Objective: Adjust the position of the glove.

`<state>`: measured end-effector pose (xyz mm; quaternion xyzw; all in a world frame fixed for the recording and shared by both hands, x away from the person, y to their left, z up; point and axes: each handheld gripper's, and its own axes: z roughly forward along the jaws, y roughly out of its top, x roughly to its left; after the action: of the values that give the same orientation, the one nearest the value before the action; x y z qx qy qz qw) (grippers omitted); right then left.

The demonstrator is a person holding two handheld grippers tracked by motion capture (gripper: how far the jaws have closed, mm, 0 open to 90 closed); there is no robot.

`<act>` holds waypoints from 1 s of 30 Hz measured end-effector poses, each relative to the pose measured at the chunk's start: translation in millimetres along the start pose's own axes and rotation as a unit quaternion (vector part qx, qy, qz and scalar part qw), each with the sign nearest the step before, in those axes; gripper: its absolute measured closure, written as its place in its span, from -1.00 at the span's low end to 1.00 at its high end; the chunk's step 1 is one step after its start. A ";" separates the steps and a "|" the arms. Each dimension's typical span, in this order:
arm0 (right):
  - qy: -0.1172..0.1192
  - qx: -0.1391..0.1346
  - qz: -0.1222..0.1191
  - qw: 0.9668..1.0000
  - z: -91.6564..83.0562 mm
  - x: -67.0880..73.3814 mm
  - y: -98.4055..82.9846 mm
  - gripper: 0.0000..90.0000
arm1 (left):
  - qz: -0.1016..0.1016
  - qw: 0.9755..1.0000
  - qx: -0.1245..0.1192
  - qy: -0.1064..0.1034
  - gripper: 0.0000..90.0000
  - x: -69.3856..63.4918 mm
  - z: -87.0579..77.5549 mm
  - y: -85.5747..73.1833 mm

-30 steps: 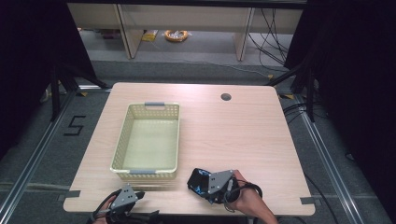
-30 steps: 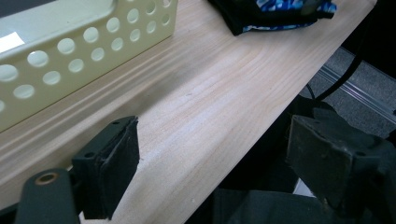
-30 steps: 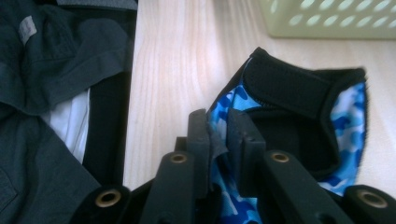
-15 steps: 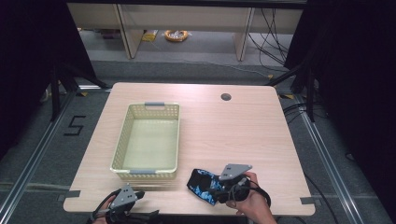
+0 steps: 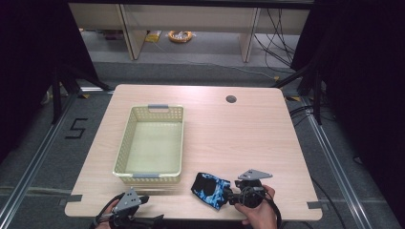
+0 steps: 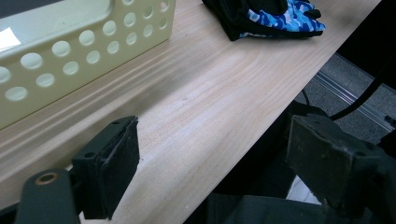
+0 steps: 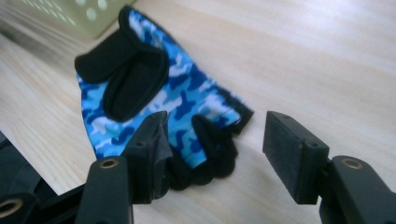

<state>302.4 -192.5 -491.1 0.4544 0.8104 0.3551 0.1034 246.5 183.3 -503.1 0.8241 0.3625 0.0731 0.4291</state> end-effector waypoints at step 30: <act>0.064 0.019 -0.056 0.996 16.0 -3.0 -4.6 0.82 | -0.037 0.999 -0.012 -0.026 -0.51 -7.4 19.0 14.3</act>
<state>308.8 -188.7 -506.3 0.3868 0.8459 0.3620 0.0622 257.0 160.7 -502.6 0.8066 0.3806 0.0395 0.4506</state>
